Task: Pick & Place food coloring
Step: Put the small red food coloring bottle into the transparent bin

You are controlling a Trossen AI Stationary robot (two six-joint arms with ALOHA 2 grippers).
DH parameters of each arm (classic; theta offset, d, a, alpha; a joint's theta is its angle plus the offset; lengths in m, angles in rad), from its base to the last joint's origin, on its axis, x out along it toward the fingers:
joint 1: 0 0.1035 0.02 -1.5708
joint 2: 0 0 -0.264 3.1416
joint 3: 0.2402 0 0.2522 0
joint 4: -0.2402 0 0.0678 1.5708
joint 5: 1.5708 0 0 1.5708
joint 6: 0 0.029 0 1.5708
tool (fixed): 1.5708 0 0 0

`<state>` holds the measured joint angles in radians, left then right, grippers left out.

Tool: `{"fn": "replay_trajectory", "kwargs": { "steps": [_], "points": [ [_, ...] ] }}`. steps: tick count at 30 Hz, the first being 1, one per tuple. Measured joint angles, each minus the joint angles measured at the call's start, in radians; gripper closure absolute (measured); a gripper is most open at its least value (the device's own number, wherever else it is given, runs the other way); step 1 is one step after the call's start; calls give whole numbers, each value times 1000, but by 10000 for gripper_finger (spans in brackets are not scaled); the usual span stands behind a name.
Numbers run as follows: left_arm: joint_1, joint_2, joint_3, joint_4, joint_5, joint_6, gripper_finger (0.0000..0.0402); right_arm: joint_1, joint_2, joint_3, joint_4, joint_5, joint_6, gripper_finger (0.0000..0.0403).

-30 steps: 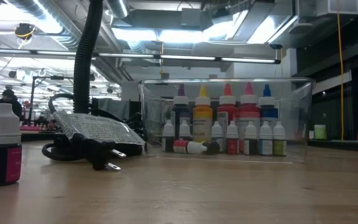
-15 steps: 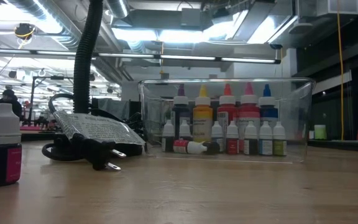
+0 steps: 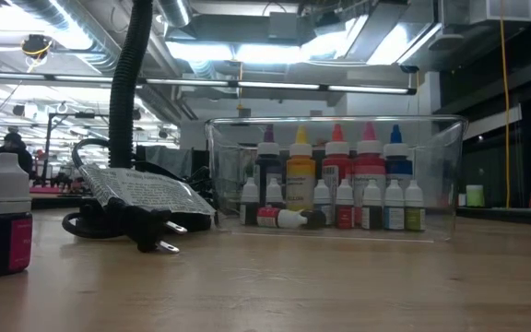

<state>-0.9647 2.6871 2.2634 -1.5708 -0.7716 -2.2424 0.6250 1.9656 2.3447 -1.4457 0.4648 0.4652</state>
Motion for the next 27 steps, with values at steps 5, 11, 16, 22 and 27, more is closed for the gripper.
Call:
{"fn": "replay_trajectory", "kwargs": {
  "steps": [5,11,16,22,27],
  "points": [
    [23,3,-14,-13,-23,-43,173,0,0,0,7,0,0,286],
    [42,2,-33,-14,-32,-80,173,0,0,0,7,0,-1,286],
    [51,3,-34,-13,-45,-89,173,0,0,0,7,-1,-7,286],
    [67,3,-35,-8,-65,-85,174,0,0,0,7,-1,-23,286],
    [80,4,-35,-3,-70,-86,174,0,0,0,7,-1,-23,286]
  ]
}}
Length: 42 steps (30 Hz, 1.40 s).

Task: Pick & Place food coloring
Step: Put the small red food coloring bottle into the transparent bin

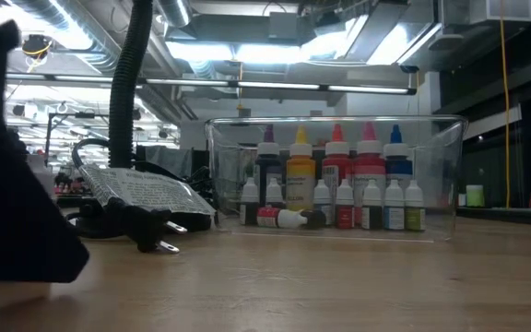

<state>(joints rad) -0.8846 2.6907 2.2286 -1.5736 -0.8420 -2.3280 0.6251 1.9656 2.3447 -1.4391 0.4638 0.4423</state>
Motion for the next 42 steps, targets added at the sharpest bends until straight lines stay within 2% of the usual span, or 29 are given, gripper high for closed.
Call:
{"fn": "replay_trajectory", "kwargs": {
  "steps": [8,22,25,36,42],
  "points": [
    [2,-3,-43,7,1,-13,174,0,0,0,4,-1,1,286],
    [5,-1,-45,3,-32,3,178,0,0,0,7,-1,25,286],
    [5,-1,-46,-2,-28,9,200,0,0,0,17,-1,25,286],
    [5,0,-47,-9,-33,10,327,0,2,0,44,33,18,286],
    [1,-23,-48,13,-39,15,335,0,4,0,44,40,23,286]
  ]
}}
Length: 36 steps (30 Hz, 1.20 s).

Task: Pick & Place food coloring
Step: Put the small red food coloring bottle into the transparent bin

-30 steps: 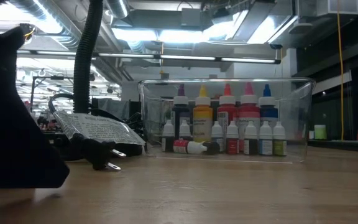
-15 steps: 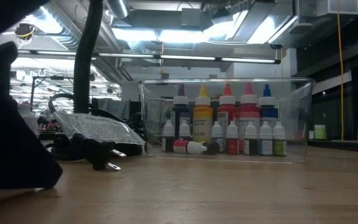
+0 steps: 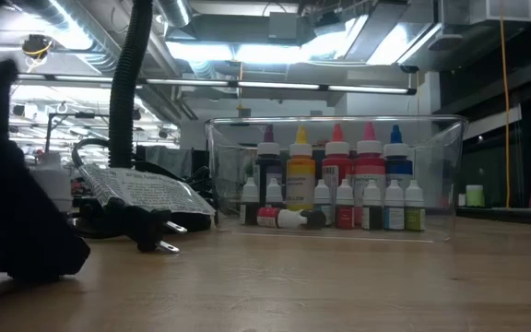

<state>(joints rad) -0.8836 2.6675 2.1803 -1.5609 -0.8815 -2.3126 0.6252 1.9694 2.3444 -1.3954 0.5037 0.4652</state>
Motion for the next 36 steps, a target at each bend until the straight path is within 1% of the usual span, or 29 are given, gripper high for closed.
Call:
{"fn": "replay_trajectory", "kwargs": {
  "steps": [2,5,7,10,15,19,21,24,28,31,34,36],
  "points": [
    [-2,-25,0,31,-9,20,330,0,0,0,0,0,0,286],
    [-11,-80,1,12,-23,90,330,0,0,0,1,-2,-1,286],
    [-18,-120,2,6,-38,153,334,0,0,0,4,-22,-15,286],
    [-27,-189,2,2,-71,240,334,0,0,0,23,-93,-35,286],
    [-30,-336,2,-2,-89,426,332,0,0,0,83,-276,-82,286],
    [-30,-457,3,15,-88,580,334,0,0,10,147,-330,-108,282],
    [-30,-515,4,43,-90,659,333,-1,-5,11,190,-368,-108,271],
    [-27,-594,4,90,-80,767,334,-12,-17,11,227,-410,-104,239],
    [-9,-673,4,161,9,901,335,-41,-36,11,285,-459,-95,185],
    [9,-711,4,228,116,1012,336,-72,-50,11,346,-516,-64,153],
    [33,-745,4,282,241,1091,337,-109,-67,11,413,-584,-48,136],
    [51,-766,4,308,294,1125,337,-134,-71,12,452,-623,-46,133]
  ]
}}
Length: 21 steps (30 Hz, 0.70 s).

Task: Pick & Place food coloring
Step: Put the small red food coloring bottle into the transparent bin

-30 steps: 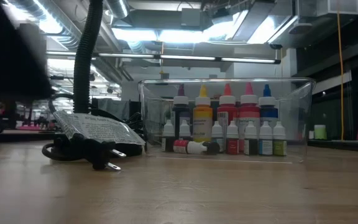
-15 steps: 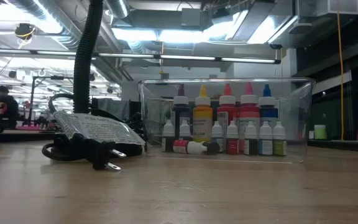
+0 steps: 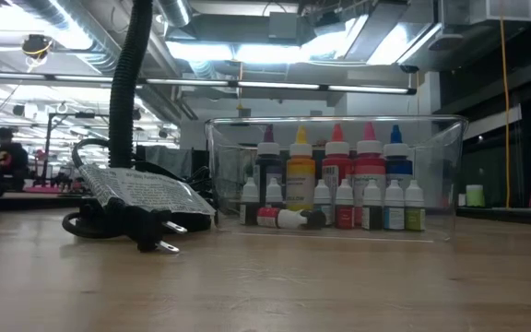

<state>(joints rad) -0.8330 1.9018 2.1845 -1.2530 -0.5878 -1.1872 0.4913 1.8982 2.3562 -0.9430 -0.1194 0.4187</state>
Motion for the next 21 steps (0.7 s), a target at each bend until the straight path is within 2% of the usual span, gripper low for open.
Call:
{"fn": "replay_trajectory", "kwargs": {
  "steps": [4,8,16,21],
  "points": [
    [32,-36,5,16,35,60,337,-40,-12,0,24,-41,-3,135],
    [71,-72,21,15,117,100,337,-84,-30,0,40,-59,-1,137],
    [168,-191,27,9,361,128,338,-190,-73,0,107,-93,-32,138],
    [258,-298,27,-61,521,130,338,-271,-83,0,184,-94,-35,138]
  ]
}}
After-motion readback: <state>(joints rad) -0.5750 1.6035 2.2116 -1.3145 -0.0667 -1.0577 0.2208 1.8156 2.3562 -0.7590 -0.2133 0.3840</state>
